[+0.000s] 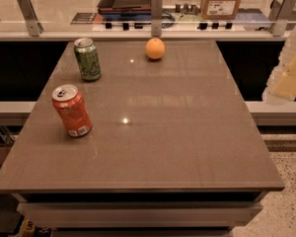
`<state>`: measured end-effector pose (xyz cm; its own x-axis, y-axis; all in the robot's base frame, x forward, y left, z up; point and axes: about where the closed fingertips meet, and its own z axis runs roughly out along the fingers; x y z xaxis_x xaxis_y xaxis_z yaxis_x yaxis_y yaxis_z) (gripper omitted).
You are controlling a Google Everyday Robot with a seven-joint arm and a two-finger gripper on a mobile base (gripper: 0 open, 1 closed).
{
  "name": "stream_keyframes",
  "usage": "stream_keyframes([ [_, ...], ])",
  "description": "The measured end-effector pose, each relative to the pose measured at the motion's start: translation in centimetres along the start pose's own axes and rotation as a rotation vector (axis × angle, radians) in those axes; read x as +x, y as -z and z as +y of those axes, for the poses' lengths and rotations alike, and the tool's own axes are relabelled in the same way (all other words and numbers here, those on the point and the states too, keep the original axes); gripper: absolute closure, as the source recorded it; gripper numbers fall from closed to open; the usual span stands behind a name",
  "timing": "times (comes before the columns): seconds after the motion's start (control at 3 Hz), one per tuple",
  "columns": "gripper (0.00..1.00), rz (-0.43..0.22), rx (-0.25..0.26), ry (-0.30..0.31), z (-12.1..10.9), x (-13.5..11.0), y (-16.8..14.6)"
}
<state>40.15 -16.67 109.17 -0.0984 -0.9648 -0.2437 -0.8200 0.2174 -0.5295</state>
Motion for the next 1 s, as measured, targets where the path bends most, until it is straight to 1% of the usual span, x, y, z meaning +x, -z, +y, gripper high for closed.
stream_keyframes([
  [0.33, 0.12, 0.000, 0.000, 0.000, 0.00, 0.00, 0.00],
  [0.67, 0.27, 0.000, 0.000, 0.000, 0.00, 0.00, 0.00],
  [1.0, 0.29, 0.000, 0.000, 0.000, 0.00, 0.00, 0.00],
])
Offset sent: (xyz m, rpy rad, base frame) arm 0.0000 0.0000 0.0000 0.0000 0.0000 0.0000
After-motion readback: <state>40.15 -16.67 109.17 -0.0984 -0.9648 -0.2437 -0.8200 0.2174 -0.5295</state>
